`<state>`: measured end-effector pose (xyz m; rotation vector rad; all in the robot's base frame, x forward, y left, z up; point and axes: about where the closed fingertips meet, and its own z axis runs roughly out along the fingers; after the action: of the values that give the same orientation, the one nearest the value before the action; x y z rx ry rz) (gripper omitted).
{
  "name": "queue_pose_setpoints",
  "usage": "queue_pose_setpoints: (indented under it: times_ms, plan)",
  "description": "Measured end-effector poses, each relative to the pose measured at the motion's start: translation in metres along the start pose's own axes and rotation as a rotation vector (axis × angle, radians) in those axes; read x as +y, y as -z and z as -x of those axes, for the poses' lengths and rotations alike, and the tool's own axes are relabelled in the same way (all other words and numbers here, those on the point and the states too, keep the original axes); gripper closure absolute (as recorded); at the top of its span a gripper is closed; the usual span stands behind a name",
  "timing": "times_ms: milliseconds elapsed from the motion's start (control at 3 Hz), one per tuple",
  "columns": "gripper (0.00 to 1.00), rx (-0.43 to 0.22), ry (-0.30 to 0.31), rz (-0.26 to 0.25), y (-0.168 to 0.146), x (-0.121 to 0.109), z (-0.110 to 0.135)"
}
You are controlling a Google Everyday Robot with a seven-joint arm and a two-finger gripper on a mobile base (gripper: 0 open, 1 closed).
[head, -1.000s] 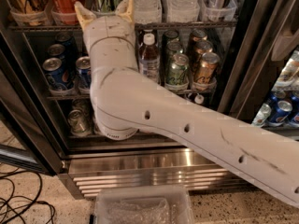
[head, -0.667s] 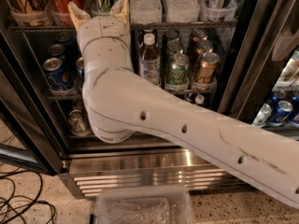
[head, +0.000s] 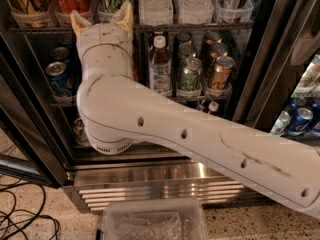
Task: Pick green can from top shelf of fridge
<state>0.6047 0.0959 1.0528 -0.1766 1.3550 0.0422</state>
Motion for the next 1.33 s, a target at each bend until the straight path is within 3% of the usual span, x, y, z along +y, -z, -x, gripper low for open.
queue_pose_setpoints:
  times_ms: [1000,1333]
  plan:
    - [0.32,-0.008,0.035,-0.045,-0.022,-0.007,-0.007]
    - [0.46,-0.008,0.035,-0.046,-0.020,-0.007,-0.006]
